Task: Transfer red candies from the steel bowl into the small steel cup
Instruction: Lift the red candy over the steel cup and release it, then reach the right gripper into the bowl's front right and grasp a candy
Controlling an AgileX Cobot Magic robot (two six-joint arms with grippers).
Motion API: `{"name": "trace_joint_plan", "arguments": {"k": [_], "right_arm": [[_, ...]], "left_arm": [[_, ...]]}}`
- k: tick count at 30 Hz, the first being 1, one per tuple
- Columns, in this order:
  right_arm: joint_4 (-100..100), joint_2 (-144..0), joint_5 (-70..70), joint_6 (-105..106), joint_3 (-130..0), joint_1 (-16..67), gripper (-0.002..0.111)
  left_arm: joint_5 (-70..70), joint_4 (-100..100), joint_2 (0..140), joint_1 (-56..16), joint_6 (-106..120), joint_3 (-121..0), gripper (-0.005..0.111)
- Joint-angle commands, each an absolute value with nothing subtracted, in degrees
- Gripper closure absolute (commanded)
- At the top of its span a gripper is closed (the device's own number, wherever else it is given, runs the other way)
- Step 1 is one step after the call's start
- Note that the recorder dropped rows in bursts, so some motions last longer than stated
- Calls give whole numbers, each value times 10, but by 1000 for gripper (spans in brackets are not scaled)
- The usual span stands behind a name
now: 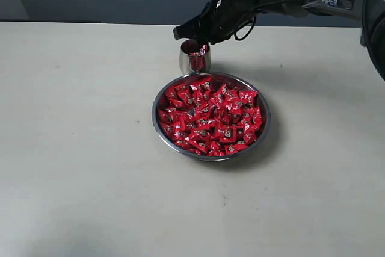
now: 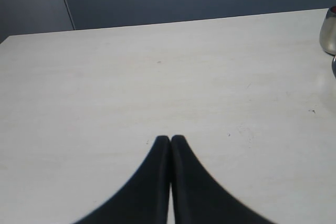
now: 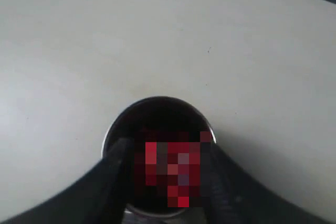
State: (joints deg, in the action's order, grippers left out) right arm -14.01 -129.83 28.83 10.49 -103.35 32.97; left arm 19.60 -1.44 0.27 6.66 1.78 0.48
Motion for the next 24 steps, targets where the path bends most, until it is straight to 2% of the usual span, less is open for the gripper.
{"name": "trace_joint_plan", "arguments": {"k": [1,7,16,24], "right_arm": [[-140,-1291,282,109,-1037,327,53],[-147,-1249,337,107,-1037,327,59],[-147,-1183,488,106,-1029,327,60],[-147,-1103,469,104,-902,327,60]], "left_arm": [[193,-16,0,62,17,0,106],[193,-16,0,62,17,0,106],[193,-16,0,62,17,0,106],[193,-16,0,62,17,0,106]]}}
